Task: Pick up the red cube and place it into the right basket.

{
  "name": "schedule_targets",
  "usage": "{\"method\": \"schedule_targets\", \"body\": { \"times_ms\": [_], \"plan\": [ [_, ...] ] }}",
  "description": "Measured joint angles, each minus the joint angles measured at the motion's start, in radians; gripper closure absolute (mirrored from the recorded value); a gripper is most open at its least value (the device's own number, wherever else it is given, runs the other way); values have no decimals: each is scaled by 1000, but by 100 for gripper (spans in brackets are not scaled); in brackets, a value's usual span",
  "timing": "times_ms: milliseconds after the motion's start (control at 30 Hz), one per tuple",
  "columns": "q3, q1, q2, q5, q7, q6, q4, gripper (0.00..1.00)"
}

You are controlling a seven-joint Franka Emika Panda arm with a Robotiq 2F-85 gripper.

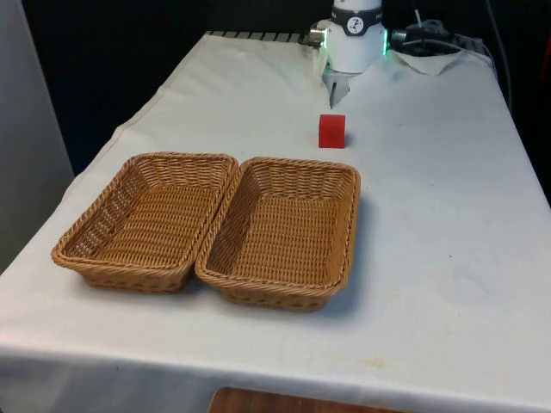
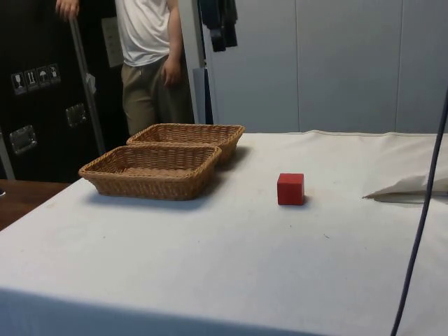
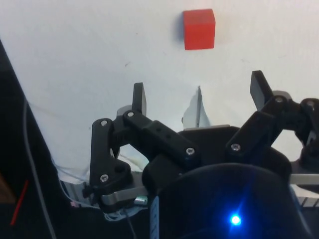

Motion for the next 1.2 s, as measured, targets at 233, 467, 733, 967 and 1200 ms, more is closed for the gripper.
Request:
{"method": "schedule_targets", "body": {
  "times_ms": [233, 467, 733, 967, 1200],
  "plan": [
    [2, 0, -34, -31, 3, 12, -68, 0],
    [4, 0, -75, -60, 13, 44, -153, 0],
    [8, -1, -120, -89, 34, 103, -262, 0],
    [8, -11, -165, -113, 48, 189, -374, 0],
    [-7, -25, -168, -121, 48, 270, -444, 0]
  ]
}}
